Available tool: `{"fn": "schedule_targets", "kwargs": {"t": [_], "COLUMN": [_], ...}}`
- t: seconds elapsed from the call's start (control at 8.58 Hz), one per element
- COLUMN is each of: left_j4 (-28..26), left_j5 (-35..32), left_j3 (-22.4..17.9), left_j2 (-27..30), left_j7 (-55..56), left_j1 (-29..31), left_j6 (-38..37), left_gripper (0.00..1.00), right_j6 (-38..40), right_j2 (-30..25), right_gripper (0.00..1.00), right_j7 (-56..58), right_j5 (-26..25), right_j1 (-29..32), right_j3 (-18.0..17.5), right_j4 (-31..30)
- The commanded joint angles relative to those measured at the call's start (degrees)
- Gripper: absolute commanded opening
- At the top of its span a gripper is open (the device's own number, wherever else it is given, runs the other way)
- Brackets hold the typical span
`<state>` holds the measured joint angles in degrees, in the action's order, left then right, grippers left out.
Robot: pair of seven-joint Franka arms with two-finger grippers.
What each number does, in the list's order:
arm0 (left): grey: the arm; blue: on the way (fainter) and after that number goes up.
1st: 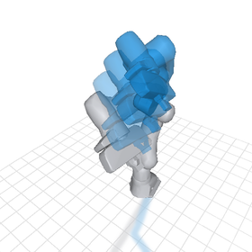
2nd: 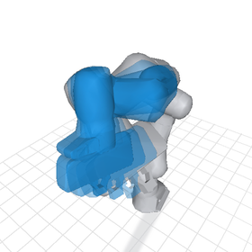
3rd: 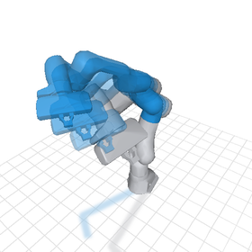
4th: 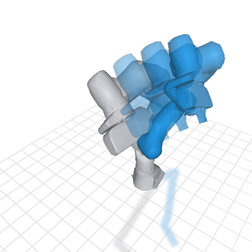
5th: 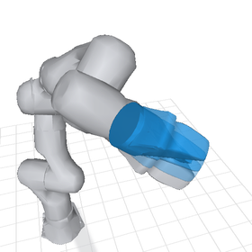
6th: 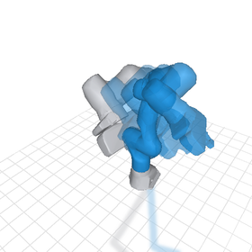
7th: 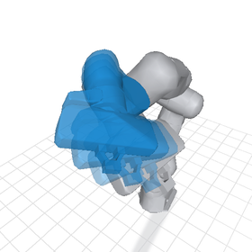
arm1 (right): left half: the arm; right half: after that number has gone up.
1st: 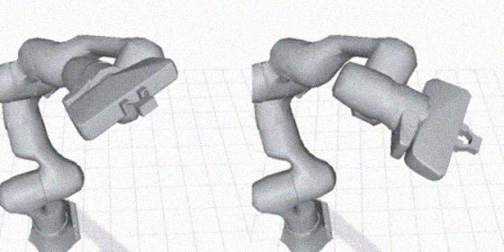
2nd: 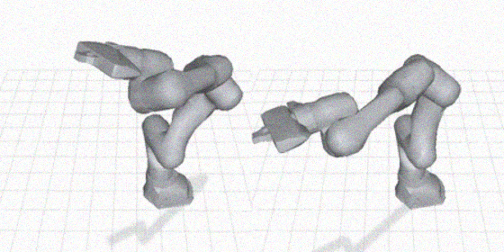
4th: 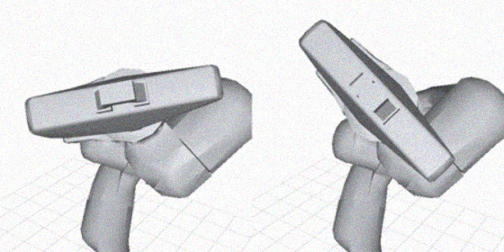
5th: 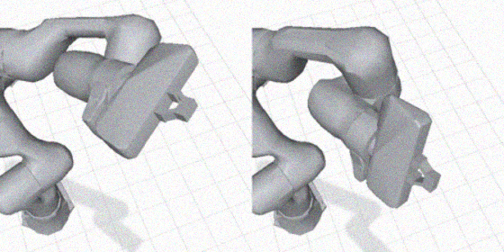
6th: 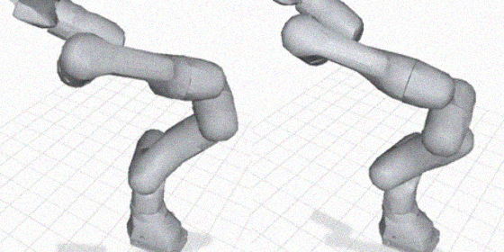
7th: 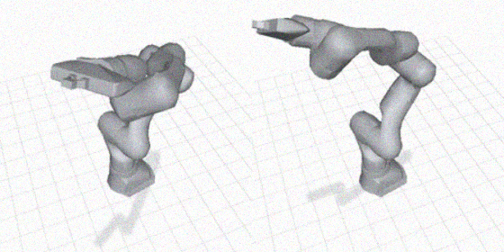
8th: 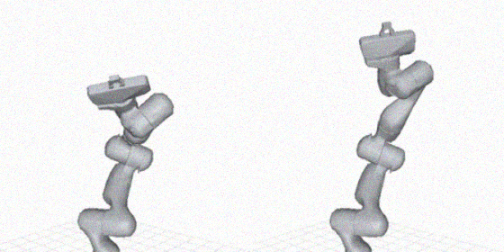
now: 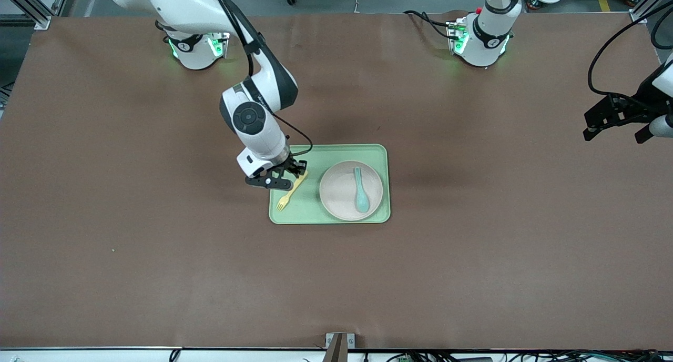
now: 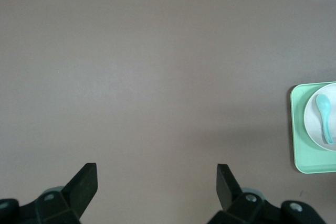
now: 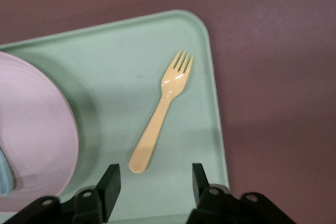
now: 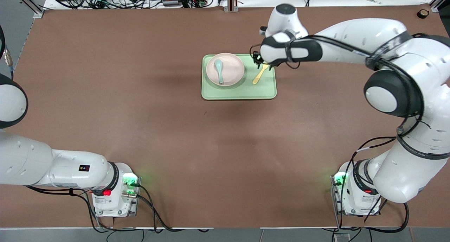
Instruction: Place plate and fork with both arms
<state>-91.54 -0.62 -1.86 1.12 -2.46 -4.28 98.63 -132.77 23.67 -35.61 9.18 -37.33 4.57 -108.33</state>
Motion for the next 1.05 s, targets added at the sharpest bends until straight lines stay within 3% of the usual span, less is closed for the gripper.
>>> {"fn": "schedule_targets", "kwargs": {"t": [0.0,0.12,0.23,0.47,0.93], "left_j4": [0.8,0.7,0.7,0.7,0.7], "left_j5": [-0.6,-0.5,-0.5,-0.5,-0.6], "left_j3": [0.2,0.2,0.2,0.2,0.2], "left_j2": [0.6,1.0,1.1,1.2,1.5], "left_j7": [0.5,0.5,0.5,0.6,0.6], "left_j1": [0.2,0.2,0.2,0.2,0.2], "left_j6": [-1.4,-1.4,-1.5,-1.5,-1.5], "left_gripper": [1.00,1.00,1.00,1.00,1.00], "right_j6": [10.2,15.9,21.3,31.7,40.4], "right_j2": [-11.8,-16.6,-20.7,-24.9,-33.4], "right_gripper": [0.79,0.94,1.00,1.00,1.00], "right_j7": [5.3,8.2,9.1,14.9,32.3], "right_j5": [0.7,0.1,-0.4,-2.0,-2.2], "right_j1": [5.3,8.4,11.5,18.2,31.9], "right_j3": [-0.5,-0.4,-0.4,-0.4,-0.5], "right_j4": [-2.0,-1.9,-1.1,2.7,3.3]}}
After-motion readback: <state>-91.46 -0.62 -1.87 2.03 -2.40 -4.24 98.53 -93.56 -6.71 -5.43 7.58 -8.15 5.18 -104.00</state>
